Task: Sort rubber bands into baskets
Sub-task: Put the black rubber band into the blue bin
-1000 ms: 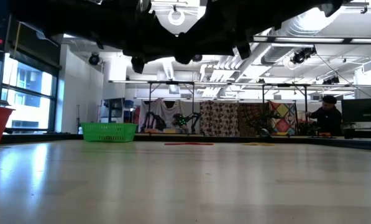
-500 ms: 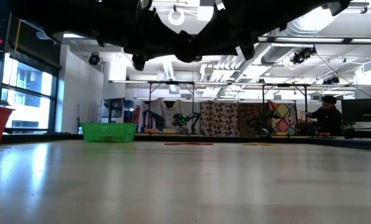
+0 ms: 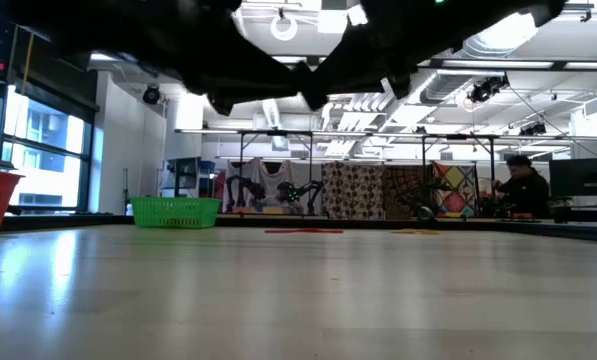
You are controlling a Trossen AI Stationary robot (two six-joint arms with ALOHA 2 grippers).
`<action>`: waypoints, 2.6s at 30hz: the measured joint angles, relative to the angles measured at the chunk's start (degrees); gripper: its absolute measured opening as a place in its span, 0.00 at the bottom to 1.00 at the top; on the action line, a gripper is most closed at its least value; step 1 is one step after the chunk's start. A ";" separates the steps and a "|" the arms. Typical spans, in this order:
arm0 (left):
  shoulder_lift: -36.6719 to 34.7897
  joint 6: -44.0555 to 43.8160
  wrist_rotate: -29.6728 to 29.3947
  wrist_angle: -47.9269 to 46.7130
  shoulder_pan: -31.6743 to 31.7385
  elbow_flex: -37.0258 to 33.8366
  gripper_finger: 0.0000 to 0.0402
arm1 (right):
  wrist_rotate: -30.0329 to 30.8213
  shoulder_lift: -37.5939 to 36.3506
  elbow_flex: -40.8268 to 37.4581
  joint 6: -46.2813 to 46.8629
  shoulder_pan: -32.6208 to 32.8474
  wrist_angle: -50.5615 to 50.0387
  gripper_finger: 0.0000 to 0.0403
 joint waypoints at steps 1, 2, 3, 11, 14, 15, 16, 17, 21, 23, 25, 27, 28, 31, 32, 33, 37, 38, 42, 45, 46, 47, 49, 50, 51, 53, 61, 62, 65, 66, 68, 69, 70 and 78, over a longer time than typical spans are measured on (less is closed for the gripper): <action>0.11 0.19 1.65 -0.74 -0.43 -0.06 0.20 | 1.28 -0.02 0.28 0.08 -0.20 -0.14 0.03; 0.19 0.46 2.70 -1.08 -0.76 -0.10 0.23 | 1.43 -0.11 0.74 0.04 -0.31 -0.77 0.03; 0.19 0.54 3.60 -0.96 -1.09 -0.16 0.25 | 2.00 -0.13 1.27 0.30 -0.37 -2.01 0.03; 0.11 1.37 3.58 -0.91 -2.07 -0.07 0.39 | 1.13 -0.13 8.39 1.34 0.01 -18.88 0.03; 0.11 1.95 3.09 -1.17 -1.99 -0.07 0.39 | 0.86 -0.13 12.59 4.62 1.00 -29.94 0.03; 0.11 1.95 3.06 -0.98 -1.97 -0.07 0.38 | 0.68 -0.13 13.92 6.13 1.49 -34.13 0.03; 0.11 1.92 3.06 -0.89 -1.97 -0.07 0.38 | 0.07 -0.13 15.25 7.90 2.08 -38.49 0.03; 0.11 1.92 3.06 -0.86 -1.99 -0.07 0.38 | -0.92 -0.13 16.52 9.69 2.72 -42.80 0.03; 0.11 1.90 3.01 -0.44 -1.96 -0.07 0.35 | -6.69 -0.13 21.05 19.00 5.96 -59.17 0.03; 0.11 1.90 2.91 -0.49 -1.93 -0.07 0.35 | -10.69 -0.13 22.64 24.55 7.78 -66.83 0.03; 0.11 1.90 2.69 -0.47 -1.90 -0.07 0.34 | -14.78 -0.13 23.72 30.34 9.67 -73.84 0.03; 0.11 1.94 2.44 -0.49 -1.90 -0.07 0.33 | -19.24 -0.13 24.39 36.21 11.57 -80.29 0.03; 0.11 1.92 2.44 -0.50 -1.90 -0.07 0.33 | -21.25 -0.13 24.54 39.23 12.55 -83.24 0.03; 0.11 1.91 2.42 -0.44 -1.90 -0.07 0.33 | -26.26 -0.13 24.54 47.99 15.43 -90.41 0.03; 0.11 1.91 2.42 -0.44 -1.90 -0.07 0.33 | -26.74 -0.13 24.52 50.06 16.33 -91.40 0.03; 0.11 1.92 2.42 -0.41 -1.90 -0.07 0.33 | -26.83 -0.13 24.43 51.25 17.12 -91.26 0.03; 0.11 2.41 2.40 0.00 -1.88 -0.07 0.33 | -25.38 -0.13 23.21 50.49 18.44 -83.36 0.03; 0.11 2.43 2.40 0.00 -1.88 -0.07 0.33 | -24.69 -0.13 22.62 49.47 18.31 -79.94 0.03; 0.11 2.36 2.40 0.02 -1.88 -0.07 0.33 | -21.60 -0.13 19.86 43.80 16.83 -67.72 0.06; 0.11 1.81 2.40 0.24 -1.88 -0.07 0.33 | -18.72 -0.13 17.28 40.53 15.07 -60.62 0.12; 0.11 1.42 2.40 0.37 -1.88 -0.07 0.33 | -17.91 -0.13 16.48 39.88 14.41 -58.92 0.14; 0.11 1.31 2.40 0.41 -1.88 -0.07 0.33 | -17.20 -0.13 15.70 39.82 13.65 -57.33 0.17; 0.11 1.02 2.40 0.39 -1.88 -0.07 0.33 | -16.74 -0.01 13.99 39.95 11.92 -53.81 0.24; 0.11 0.98 2.40 0.39 -1.88 -0.07 0.33 | -16.65 0.25 13.19 40.19 11.06 -51.78 0.27; 0.11 0.98 2.40 0.39 -1.88 -0.07 0.33 | -16.64 0.60 12.37 41.01 10.27 -49.51 0.31; 0.11 0.93 2.40 0.39 -1.88 -0.07 0.33 | -16.68 1.75 11.21 43.23 8.61 -45.61 0.38; 0.11 0.89 2.40 0.41 -1.86 -0.07 0.33 | -16.88 7.65 10.53 50.21 4.29 -43.32 0.50; 0.11 0.90 2.40 0.36 -1.86 -0.07 0.33 | -17.00 8.12 10.53 50.64 4.03 -43.31 0.50; 0.11 0.90 2.40 0.38 -1.86 -0.07 0.33 | -17.91 9.48 10.53 51.56 3.46 -42.87 0.49; 0.11 0.90 2.40 0.33 -1.86 -0.07 0.33 | -18.47 9.86 10.53 51.60 3.38 -42.39 0.49; 0.11 0.90 2.40 0.32 -1.86 -0.07 0.33 | -19.39 10.46 10.53 51.51 3.28 -41.06 0.48; 0.11 0.90 2.40 0.33 -1.86 -0.07 0.33 | -19.92 10.78 10.53 51.42 3.19 -40.47 0.47; 0.11 0.90 2.40 0.34 -1.86 -0.07 0.33 | -20.23 10.98 10.53 51.18 3.17 -40.01 0.46; 0.11 0.90 2.40 0.07 -1.86 -0.09 0.33 | -20.46 12.46 10.53 46.30 2.71 -39.28 0.30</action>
